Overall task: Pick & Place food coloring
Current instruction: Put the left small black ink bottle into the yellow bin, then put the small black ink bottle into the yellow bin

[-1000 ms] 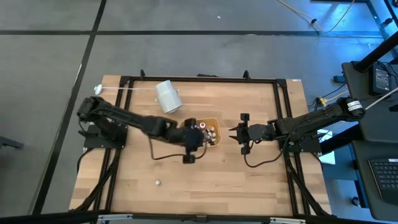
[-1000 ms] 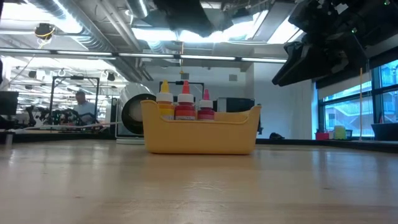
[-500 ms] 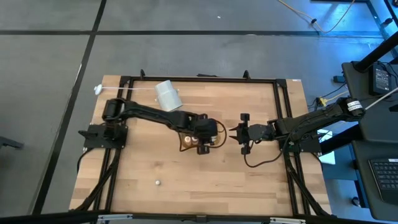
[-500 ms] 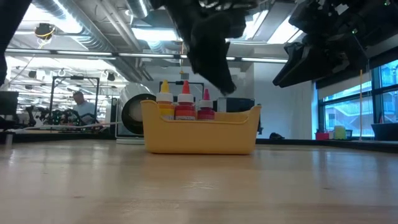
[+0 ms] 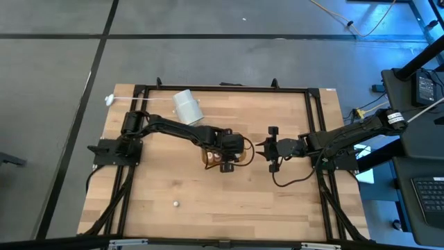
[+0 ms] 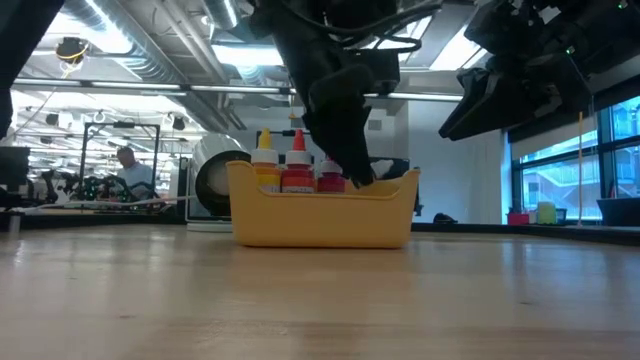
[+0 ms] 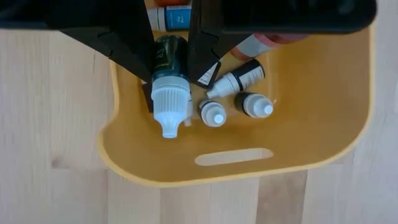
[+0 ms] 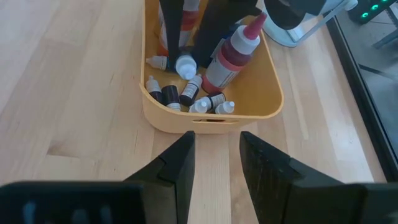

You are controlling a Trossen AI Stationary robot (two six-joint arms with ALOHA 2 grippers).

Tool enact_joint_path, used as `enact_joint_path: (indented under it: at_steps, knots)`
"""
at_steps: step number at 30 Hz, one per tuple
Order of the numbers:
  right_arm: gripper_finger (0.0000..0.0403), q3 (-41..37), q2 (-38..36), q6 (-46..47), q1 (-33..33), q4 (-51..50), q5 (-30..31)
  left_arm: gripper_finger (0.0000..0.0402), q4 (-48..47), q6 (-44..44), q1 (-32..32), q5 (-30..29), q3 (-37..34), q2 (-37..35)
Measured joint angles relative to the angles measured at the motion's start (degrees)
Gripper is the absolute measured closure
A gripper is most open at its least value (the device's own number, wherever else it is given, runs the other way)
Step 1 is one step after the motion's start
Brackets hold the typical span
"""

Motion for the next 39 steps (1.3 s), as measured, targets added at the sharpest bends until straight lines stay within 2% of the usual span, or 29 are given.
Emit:
enact_joint_path:
  at_steps: [9, 35, 39]
  knots:
    - [0.0273, 0.0, 0.0, 0.02, 0.0, 0.0, 0.0, 0.0309, 0.28, 1.95, -0.05, -0.02, 0.0, 0.0]
    - [0.0273, 0.01, 0.0, 0.04, 0.0, 0.01, -0.01, 0.0301, 3.01, 1.9, -0.07, -0.07, 0.0, -0.05]
    - [0.0273, 0.01, 0.0, 0.04, -0.02, 0.0, -0.01, 0.0296, 1.6, 3.49, -0.25, -0.07, -0.04, -2.22]
